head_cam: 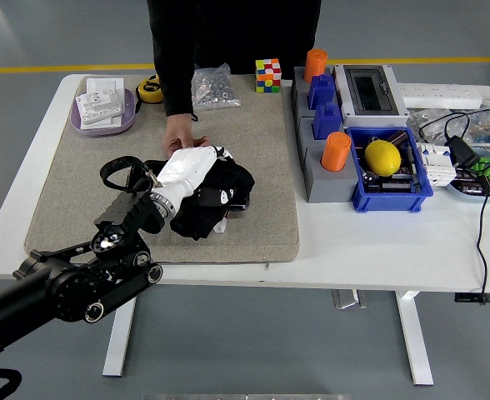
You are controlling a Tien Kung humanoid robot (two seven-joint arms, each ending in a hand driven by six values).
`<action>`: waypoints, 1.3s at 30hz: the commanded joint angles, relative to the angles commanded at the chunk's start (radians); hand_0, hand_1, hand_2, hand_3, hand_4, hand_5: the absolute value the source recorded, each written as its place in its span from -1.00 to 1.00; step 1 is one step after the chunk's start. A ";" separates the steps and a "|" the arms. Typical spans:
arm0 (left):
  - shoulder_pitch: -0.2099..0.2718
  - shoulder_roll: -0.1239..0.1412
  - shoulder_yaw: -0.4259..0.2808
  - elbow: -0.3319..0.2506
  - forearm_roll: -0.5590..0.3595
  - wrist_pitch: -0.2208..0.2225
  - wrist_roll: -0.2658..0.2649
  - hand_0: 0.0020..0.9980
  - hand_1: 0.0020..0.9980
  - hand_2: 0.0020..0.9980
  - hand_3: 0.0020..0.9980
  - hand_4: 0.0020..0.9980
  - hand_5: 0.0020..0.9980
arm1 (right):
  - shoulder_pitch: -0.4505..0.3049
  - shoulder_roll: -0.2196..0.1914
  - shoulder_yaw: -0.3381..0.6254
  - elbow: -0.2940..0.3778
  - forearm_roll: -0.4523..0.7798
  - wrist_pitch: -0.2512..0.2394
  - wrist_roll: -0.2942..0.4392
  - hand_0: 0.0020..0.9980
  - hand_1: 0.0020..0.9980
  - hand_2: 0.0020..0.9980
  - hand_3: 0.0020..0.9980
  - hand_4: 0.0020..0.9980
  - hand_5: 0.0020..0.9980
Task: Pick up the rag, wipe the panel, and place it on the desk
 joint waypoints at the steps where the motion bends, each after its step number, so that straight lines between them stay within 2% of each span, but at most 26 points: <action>1: 0.000 -0.001 0.003 -0.001 0.000 0.000 0.000 -0.53 -0.71 -0.08 -0.34 -0.89 -1.00 | 0.000 0.000 0.000 0.000 0.000 0.000 0.000 0.38 -0.11 0.28 0.23 1.00 0.40; 10: -0.007 -0.020 0.039 -0.018 0.001 -0.002 0.006 -0.53 -0.71 -0.09 -0.34 -0.89 -1.00 | 0.002 0.001 -0.001 -0.001 0.004 0.000 0.000 0.39 -0.11 0.27 0.23 1.00 0.40; 17: -0.008 -0.025 0.029 -0.009 0.004 0.002 0.007 -0.53 -0.71 -0.08 -0.34 -0.89 -1.00 | 0.002 0.003 -0.002 -0.001 0.006 -0.001 0.001 0.39 -0.11 0.28 0.24 1.00 0.40; 27: 0.002 -0.023 -0.006 0.025 0.009 0.011 0.008 -0.53 -0.72 -0.09 -0.34 -0.90 -1.00 | -0.001 0.002 0.001 -0.001 0.006 -0.002 0.000 0.39 -0.11 0.28 0.24 1.00 0.40; 39: 0.032 0.000 -0.055 0.053 0.032 0.021 0.012 -0.53 -0.72 -0.09 -0.35 -0.93 -1.00 | -0.005 0.004 0.005 0.000 0.007 -0.006 0.000 0.39 -0.11 0.28 0.24 1.00 0.40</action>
